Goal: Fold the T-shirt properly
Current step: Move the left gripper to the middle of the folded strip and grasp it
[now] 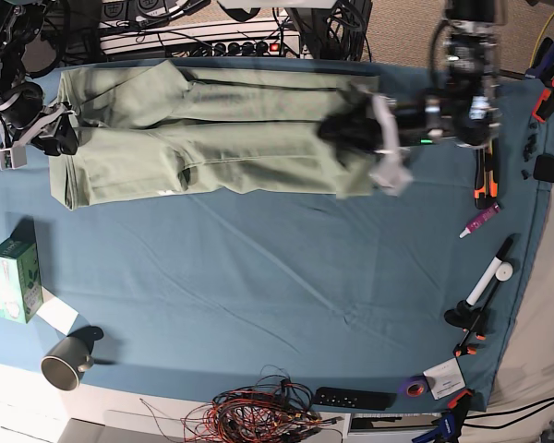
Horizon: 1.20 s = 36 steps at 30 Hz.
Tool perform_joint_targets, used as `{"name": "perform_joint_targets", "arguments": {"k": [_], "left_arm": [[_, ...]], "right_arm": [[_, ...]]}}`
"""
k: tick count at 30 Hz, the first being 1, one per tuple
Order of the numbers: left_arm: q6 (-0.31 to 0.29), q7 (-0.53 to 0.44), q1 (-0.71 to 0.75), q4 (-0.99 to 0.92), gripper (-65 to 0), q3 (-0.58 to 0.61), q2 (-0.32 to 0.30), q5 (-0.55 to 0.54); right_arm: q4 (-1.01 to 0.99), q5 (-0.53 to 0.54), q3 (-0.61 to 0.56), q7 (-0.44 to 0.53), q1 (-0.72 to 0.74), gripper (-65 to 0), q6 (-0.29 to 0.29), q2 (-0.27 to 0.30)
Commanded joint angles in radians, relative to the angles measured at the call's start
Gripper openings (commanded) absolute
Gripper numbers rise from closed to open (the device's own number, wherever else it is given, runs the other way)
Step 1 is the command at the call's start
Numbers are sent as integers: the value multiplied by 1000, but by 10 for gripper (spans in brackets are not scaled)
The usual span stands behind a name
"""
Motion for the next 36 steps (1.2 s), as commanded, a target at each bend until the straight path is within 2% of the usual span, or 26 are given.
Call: {"name": "perform_joint_targets", "arguments": {"k": [1, 8, 10, 14, 22, 25, 27, 28, 29, 31, 32, 36], "left_arm": [[-7, -45, -28, 19, -650, 31, 15, -2], [-5, -127, -123, 18, -650, 230, 120, 195], [19, -143, -137, 15, -650, 276, 139, 240], [21, -169, -140, 14, -650, 346, 152, 302], [26, -210, -140, 14, -650, 370, 154, 365], [74, -218, -140, 14, -650, 370, 155, 364], [58, -219, -140, 14, -650, 370, 158, 365], [30, -217, -140, 14, -623, 370, 161, 364], [8, -217, -140, 14, -529, 371, 163, 364], [15, -221, -140, 14, -356, 371, 171, 364], [24, -221, -140, 14, -322, 370, 177, 364], [40, -221, -141, 14, -320, 370, 188, 364]], "right_arm": [[18, 17, 9, 26, 5, -426, 1, 24], [18, 16, 9, 26, 5, -427, 1, 24], [18, 16, 9, 26, 5, -427, 1, 24], [18, 16, 9, 26, 5, -426, 1, 24], [18, 17, 9, 27, 5, -427, 1, 24], [18, 16, 9, 27, 5, -427, 1, 24], [18, 17, 9, 26, 5, -427, 1, 24], [18, 16, 9, 26, 5, -426, 1, 24], [18, 16, 9, 27, 5, -427, 1, 24], [18, 17, 9, 27, 5, -426, 1, 24], [18, 16, 9, 27, 5, -426, 1, 24], [18, 16, 9, 27, 5, -427, 1, 24]]}}
